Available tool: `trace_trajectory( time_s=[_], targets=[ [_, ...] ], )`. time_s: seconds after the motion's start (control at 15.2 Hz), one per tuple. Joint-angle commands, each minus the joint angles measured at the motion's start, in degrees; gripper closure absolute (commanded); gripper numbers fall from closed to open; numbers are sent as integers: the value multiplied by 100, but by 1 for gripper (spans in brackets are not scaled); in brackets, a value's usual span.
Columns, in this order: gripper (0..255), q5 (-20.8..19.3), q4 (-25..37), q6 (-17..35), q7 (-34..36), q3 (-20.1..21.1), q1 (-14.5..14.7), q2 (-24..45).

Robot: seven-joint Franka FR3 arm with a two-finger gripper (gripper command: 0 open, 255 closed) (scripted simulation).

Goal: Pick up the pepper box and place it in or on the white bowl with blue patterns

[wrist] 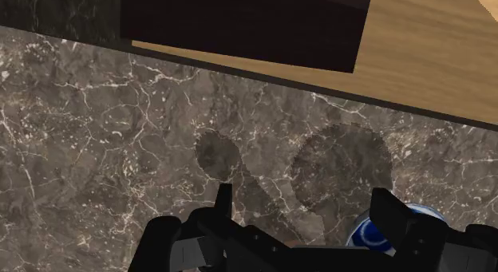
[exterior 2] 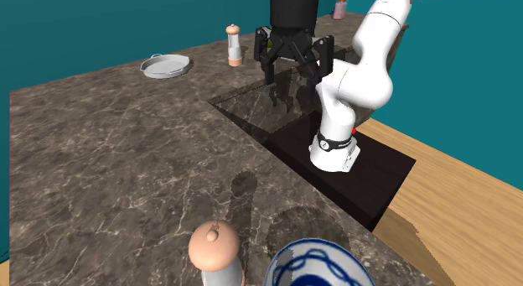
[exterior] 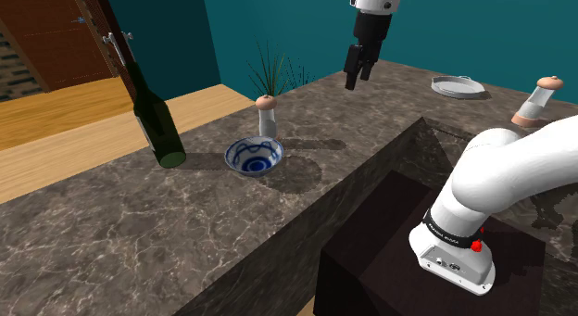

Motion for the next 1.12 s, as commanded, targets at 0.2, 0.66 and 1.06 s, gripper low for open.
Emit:
trace_trajectory(
  time_s=[0.2,0.66,1.06],
  targets=[
    [0,24,247,391,50,131,43,604],
    [0,-29,1077,1092,202,426,114,2062],
    [0,-218,2074,1436,386,651,178,3352]
  ],
)
